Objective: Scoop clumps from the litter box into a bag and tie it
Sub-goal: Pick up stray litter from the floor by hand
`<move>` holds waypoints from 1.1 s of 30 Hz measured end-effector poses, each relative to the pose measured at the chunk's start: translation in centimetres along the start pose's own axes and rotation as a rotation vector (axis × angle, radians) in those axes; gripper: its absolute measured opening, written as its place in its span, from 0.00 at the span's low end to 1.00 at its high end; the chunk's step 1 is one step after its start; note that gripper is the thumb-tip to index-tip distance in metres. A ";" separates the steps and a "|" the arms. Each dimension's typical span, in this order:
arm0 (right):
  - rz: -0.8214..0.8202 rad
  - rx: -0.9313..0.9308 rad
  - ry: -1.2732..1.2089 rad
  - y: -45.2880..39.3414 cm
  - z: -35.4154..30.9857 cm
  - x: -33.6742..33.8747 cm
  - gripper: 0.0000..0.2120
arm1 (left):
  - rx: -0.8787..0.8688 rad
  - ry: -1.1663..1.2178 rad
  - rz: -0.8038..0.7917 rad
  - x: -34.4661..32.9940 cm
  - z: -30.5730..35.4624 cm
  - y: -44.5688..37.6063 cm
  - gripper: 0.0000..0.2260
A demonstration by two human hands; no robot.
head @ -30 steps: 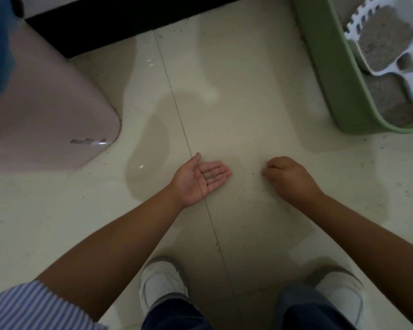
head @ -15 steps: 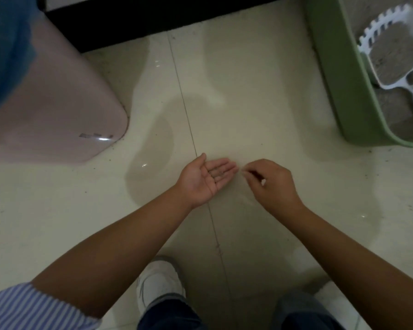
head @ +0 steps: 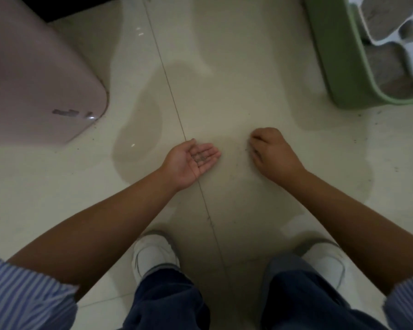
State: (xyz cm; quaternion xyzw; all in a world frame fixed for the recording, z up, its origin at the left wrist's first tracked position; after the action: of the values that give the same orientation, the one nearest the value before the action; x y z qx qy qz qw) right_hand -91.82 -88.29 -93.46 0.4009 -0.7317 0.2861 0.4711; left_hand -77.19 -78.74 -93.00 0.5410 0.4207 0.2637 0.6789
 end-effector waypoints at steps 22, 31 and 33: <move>0.064 -0.355 -0.051 2.8 0.6 0.8 0.13 | 0.068 -0.125 -0.108 -0.6 -1.9 -1.1 0.22; 0.099 -0.243 0.056 2.3 1.2 0.4 0.04 | 0.070 -0.123 -0.154 -0.3 -1.9 -1.2 0.30; 0.070 -0.215 0.103 2.1 0.8 0.4 0.04 | 0.068 -0.132 -0.152 -0.3 -1.8 -1.1 0.31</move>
State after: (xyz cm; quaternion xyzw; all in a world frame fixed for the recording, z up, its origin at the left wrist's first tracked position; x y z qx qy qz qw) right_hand -94.10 -88.02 -93.47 0.3074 -0.7466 0.2425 0.5379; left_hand -79.02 -78.36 -94.11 0.5464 0.4238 0.1607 0.7043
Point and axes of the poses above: each hand's wrist, its own y-axis away from the middle knuckle, its own x-axis out of the back of the hand, z = x × y, the point moved 4 cm from there along -y, towards the middle knuckle, and after that the axes turned 8 degrees about x, right-handed, at the moved point
